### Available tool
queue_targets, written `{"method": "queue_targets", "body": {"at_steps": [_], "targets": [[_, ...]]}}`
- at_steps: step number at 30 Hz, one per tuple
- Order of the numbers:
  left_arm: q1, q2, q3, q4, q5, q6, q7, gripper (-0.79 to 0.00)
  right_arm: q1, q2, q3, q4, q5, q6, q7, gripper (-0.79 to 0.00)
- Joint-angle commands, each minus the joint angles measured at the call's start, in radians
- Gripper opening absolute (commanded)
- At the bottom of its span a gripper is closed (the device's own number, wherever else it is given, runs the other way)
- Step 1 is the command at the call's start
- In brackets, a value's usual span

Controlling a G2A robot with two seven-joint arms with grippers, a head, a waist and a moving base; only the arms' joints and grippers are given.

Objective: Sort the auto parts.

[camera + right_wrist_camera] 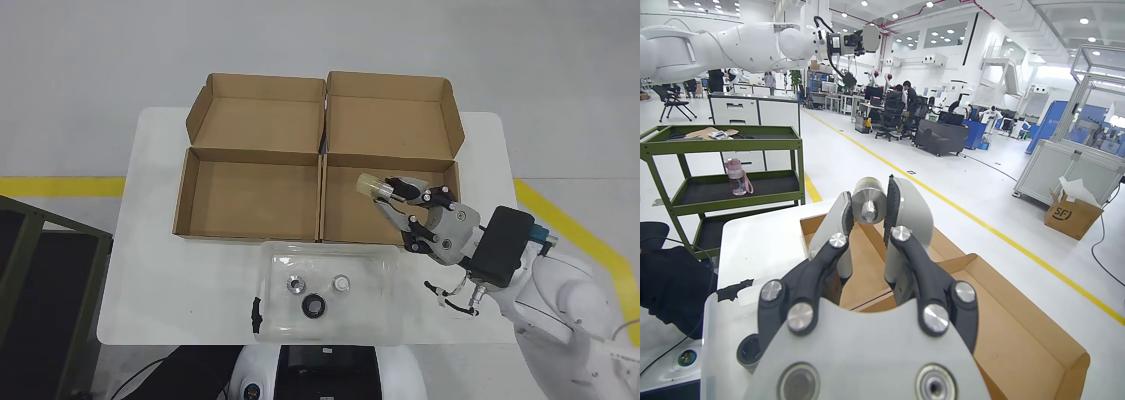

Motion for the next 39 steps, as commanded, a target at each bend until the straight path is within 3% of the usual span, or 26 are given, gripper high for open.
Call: {"method": "queue_targets", "body": {"at_steps": [1,16,27,39], "targets": [[0.0,0.0,0.0,0.0,0.0,0.0,0.0,0.0,-0.006,0.0,-0.003,0.005,-0.007,0.01,0.016,-0.785],[0.0,0.0,0.0,0.0,0.0,0.0,0.0,0.0,0.068,-0.006,-0.11,0.155,0.01,0.056,0.29,-0.785],[0.0,0.0,0.0,0.0,0.0,0.0,0.0,0.0,0.157,-0.02,-0.199,0.27,-0.01,0.192,0.491,-0.785],[0.0,0.0,0.0,0.0,0.0,0.0,0.0,0.0,0.299,-0.048,-0.337,0.387,0.003,0.248,0.679,-0.785]]}}
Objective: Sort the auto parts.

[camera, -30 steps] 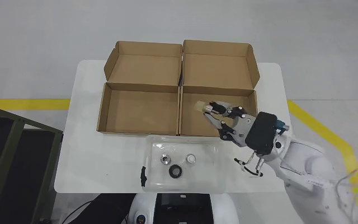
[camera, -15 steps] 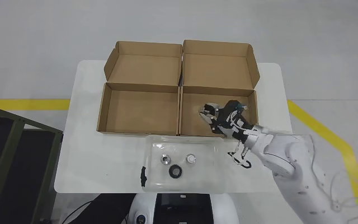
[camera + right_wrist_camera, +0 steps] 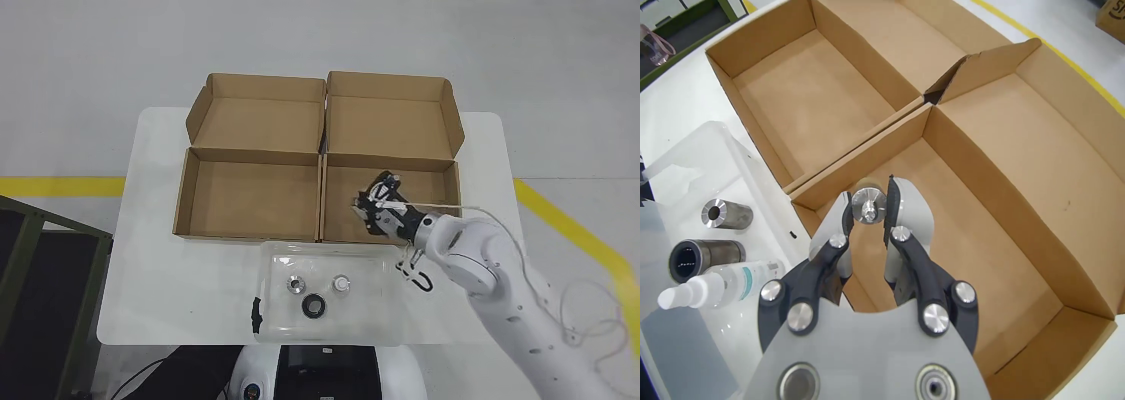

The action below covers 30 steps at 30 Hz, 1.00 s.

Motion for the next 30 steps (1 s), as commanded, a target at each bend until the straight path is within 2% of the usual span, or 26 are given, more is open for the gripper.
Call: {"method": "queue_targets", "body": {"at_steps": [1,19,30], "targets": [[0.0,0.0,0.0,0.0,0.0,0.0,0.0,0.0,0.03,-0.006,-0.028,0.027,0.001,0.006,0.026,-0.785],[0.0,0.0,0.0,0.0,0.0,0.0,0.0,0.0,0.204,-0.06,-0.201,0.201,-0.012,0.036,0.154,-0.785],[0.0,0.0,0.0,0.0,0.0,0.0,0.0,0.0,0.248,-0.082,-0.24,0.254,-0.031,0.076,0.193,-0.785]]}}
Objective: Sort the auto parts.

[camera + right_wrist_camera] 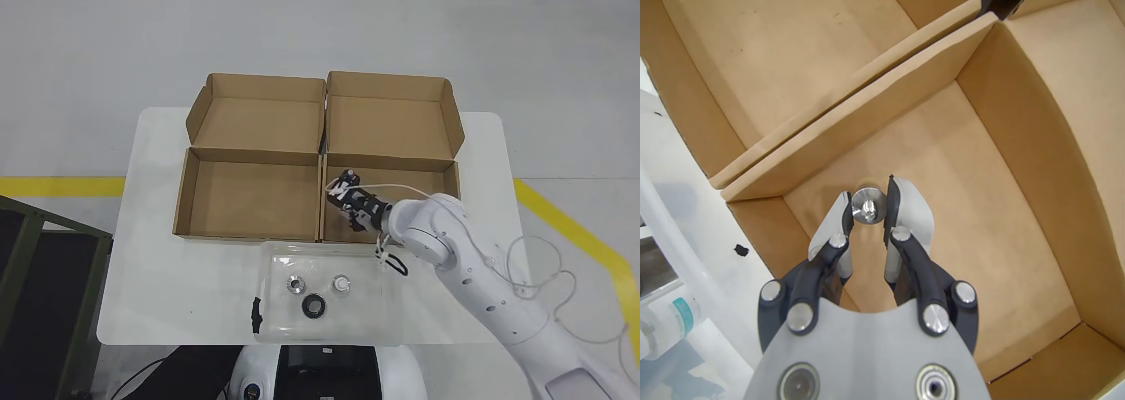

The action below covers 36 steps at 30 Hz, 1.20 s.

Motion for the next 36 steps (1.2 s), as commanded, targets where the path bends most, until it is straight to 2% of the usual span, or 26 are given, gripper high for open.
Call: {"method": "queue_targets", "body": {"at_steps": [1,4,5,8,16,21,27,36], "targets": [[0.0,0.0,0.0,0.0,0.0,0.0,0.0,0.0,0.005,-0.003,-0.006,0.007,-0.008,0.006,0.008,-0.785],[0.0,0.0,0.0,0.0,0.0,0.0,0.0,0.0,0.012,-0.009,-0.015,0.015,-0.014,0.015,0.013,-0.779],[0.0,0.0,0.0,0.0,0.0,0.0,0.0,0.0,0.014,-0.01,-0.017,0.018,-0.014,0.016,0.012,-0.754],[0.0,0.0,0.0,0.0,0.0,0.0,0.0,0.0,0.019,-0.015,-0.023,0.026,-0.013,0.017,0.012,-0.603],[0.0,0.0,0.0,0.0,0.0,0.0,0.0,0.0,0.026,-0.026,-0.032,0.04,-0.008,0.013,0.006,-0.477],[0.0,0.0,0.0,0.0,0.0,0.0,0.0,0.0,0.015,-0.026,-0.015,0.001,-0.01,0.018,-0.004,-0.465],[0.0,0.0,0.0,0.0,0.0,0.0,0.0,0.0,-0.046,-0.007,0.057,-0.148,-0.019,0.011,0.01,-0.443],[0.0,0.0,0.0,0.0,0.0,0.0,0.0,0.0,-0.169,0.026,0.154,-0.403,0.018,-0.101,0.047,-0.437]]}}
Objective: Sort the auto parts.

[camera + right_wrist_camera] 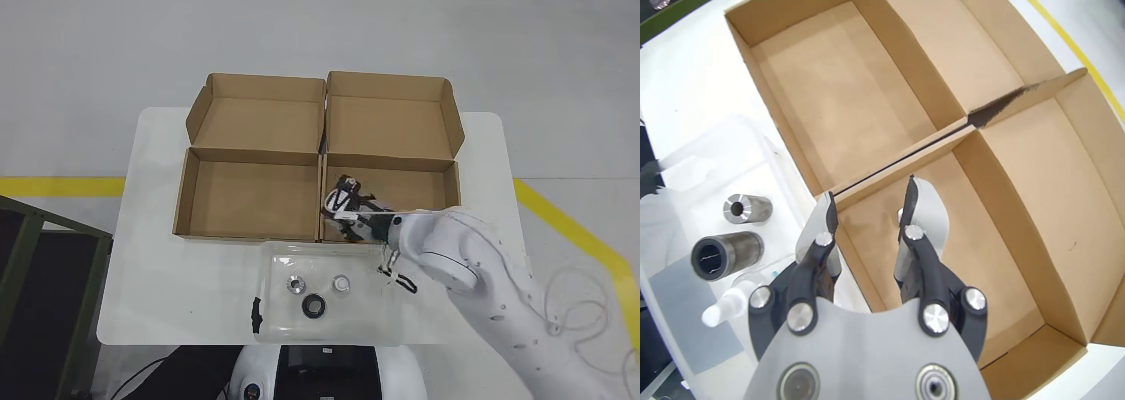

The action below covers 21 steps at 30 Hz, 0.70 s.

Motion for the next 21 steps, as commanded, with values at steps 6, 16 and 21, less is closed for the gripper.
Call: {"method": "queue_targets", "body": {"at_steps": [6,16,21], "targets": [[0.0,0.0,0.0,0.0,0.0,0.0,0.0,0.0,-0.116,0.024,0.061,-0.141,0.077,-0.116,-0.014,-0.434],[0.0,0.0,0.0,0.0,0.0,0.0,0.0,0.0,-0.263,0.057,0.114,-0.26,0.043,-0.233,0.023,-0.4],[0.0,0.0,0.0,0.0,0.0,0.0,0.0,0.0,-0.299,0.066,0.114,-0.272,-0.005,-0.26,0.024,-0.394]]}}
